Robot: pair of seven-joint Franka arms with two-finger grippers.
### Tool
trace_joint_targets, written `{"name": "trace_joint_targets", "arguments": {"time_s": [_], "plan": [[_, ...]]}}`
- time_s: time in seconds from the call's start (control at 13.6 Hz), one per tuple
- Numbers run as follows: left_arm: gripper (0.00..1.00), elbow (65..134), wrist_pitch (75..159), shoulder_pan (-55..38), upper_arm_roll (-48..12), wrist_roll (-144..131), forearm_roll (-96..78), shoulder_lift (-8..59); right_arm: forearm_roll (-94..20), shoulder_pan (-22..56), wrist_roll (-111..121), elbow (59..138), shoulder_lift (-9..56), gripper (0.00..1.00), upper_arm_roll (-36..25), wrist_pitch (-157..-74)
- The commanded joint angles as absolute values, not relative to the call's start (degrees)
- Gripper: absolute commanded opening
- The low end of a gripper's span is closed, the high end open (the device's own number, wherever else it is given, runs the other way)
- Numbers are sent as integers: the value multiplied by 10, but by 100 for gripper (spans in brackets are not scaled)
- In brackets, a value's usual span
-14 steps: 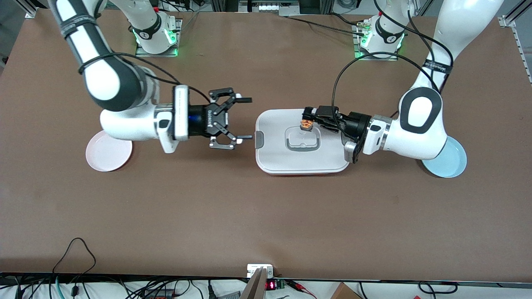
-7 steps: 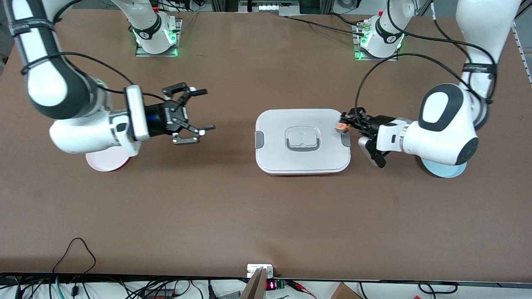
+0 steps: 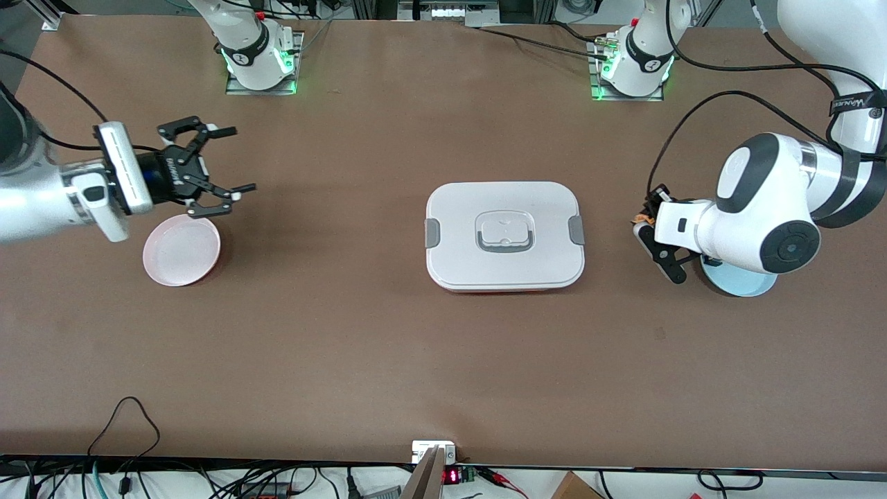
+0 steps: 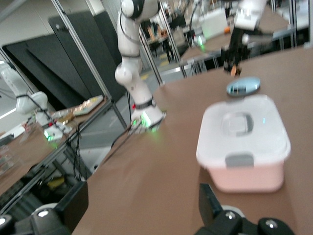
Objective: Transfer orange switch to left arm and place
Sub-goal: 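Carry the switch to the blue plate with the left gripper while the right gripper retracts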
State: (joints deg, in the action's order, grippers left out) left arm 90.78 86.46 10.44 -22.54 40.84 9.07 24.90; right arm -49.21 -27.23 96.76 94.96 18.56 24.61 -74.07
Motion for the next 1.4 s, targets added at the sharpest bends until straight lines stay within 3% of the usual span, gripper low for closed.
{"name": "trace_joint_targets", "arguments": {"time_s": [0.0,0.15,0.44,0.89,1.33], "plan": [[21,920,924,107,-229,521,207,254,-404,-325,940,947,176,100,255,-723],[21,932,974,121,-226,596,282,270,-333,-351,910,947,149,100,254,-730],[21,963,982,129,-226,606,388,280,-195,-360,757,935,52,100,255,-758],[23,1011,1124,277,-226,725,396,301,-93,-321,523,923,-21,100,271,-769],[24,1012,1190,331,-228,761,395,360,-53,-268,332,923,-30,100,282,-776]]}}
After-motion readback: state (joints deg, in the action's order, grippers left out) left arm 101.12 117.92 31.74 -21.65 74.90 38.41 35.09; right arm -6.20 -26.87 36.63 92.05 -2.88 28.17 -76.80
